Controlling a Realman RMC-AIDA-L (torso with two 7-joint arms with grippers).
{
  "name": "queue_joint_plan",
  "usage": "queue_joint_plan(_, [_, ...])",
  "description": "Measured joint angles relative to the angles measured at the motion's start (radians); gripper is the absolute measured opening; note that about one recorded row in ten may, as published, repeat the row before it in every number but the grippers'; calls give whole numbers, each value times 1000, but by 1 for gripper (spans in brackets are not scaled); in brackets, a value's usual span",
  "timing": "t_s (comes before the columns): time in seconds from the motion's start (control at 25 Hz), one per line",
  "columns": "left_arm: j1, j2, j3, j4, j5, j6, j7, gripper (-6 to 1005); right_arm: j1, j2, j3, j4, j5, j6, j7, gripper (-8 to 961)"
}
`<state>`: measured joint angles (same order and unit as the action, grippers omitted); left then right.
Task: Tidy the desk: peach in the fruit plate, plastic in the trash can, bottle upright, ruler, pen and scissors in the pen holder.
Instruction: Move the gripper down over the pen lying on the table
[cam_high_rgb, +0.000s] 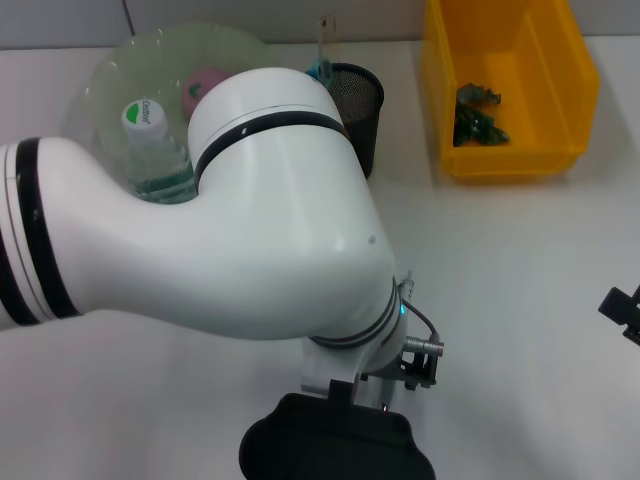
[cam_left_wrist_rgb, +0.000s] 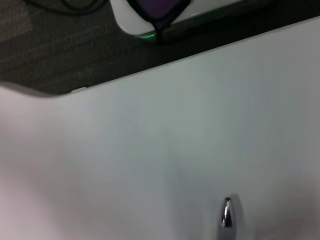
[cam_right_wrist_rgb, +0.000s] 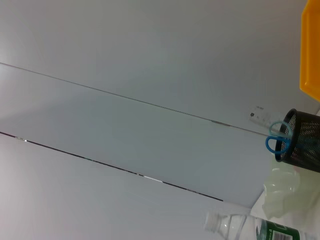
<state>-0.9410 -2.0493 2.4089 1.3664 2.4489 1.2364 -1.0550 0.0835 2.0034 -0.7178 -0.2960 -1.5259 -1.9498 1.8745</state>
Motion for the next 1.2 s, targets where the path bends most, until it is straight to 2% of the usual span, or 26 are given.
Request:
queue_joint_plan(0.88, [-9, -10, 23, -50, -51, -27, 62, 338, 4, -2, -1, -2, -10, 4, 1, 628])
queue_joint_plan(1.2, [-18, -15, 29, -97, -67, -86, 94, 282, 3, -1, -8, -3, -10, 5, 1, 629])
